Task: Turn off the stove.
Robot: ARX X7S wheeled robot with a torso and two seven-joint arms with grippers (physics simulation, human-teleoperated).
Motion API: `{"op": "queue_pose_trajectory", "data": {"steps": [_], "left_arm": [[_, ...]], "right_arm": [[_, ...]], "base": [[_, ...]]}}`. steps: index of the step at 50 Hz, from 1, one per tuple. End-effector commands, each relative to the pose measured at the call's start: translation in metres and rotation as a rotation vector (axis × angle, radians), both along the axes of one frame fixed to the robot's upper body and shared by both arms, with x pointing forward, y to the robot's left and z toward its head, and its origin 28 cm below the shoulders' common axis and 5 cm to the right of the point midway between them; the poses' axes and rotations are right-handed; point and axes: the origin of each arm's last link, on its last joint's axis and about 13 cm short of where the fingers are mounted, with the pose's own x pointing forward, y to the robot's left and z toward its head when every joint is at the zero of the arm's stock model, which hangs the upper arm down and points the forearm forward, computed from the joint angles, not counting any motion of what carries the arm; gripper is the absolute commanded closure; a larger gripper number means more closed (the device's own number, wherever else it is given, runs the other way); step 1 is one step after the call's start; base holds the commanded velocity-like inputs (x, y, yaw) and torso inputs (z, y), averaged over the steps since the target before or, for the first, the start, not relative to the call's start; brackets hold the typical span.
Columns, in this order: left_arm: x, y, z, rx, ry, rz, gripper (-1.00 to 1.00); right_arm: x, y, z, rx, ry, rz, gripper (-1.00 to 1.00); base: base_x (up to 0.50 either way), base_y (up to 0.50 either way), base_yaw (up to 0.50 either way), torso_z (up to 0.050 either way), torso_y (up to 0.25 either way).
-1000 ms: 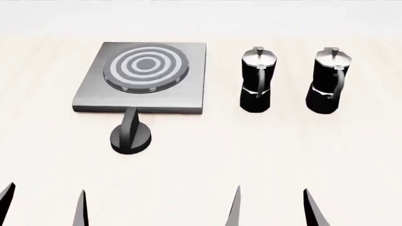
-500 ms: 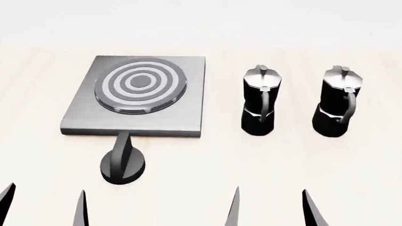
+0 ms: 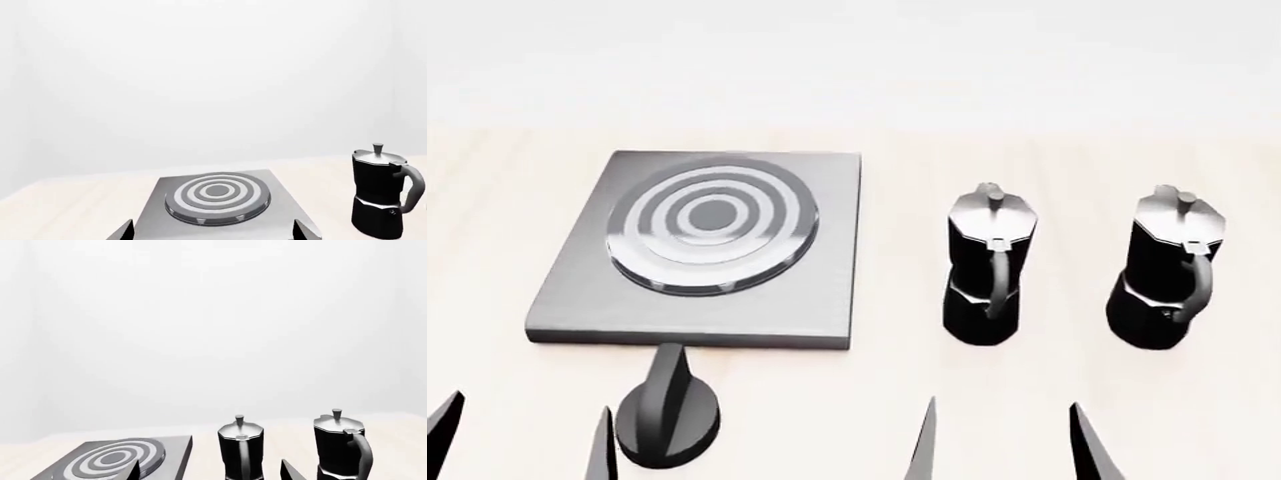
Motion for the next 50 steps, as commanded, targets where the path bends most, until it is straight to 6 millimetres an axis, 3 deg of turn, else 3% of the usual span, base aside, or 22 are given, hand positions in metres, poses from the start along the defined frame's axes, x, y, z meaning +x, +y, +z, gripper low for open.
{"op": "queue_pose_trajectory", "data": {"steps": [1,32,50], "left_arm": [[0.0006,0.0013,0.0011,-0.015,-0.016,-0.006,-1.00],[0.0022,0.0011,-0.0014,-0.012,-0.001,-0.007,-1.00],[0.0020,0.0008,-0.0016,-0.015,0.003,-0.011,-1.00]], "right_arm": [[0.0007,-0.0018,0.0002,-0.005,-0.009,-0.008,-1.00],[0.0010,-0.0008,-0.0018,-0.016,-0.006,-0.010,-1.00],[0.0008,-0.0005,-0.0021,-0.018,-0.008,-0.003,-1.00]], "base": [[0.25,0.00,0.00,0.000,0.000],[0.19,0.00,0.00,0.000,0.000],[0.00,0.00,0.00,0.000,-0.143]]}}
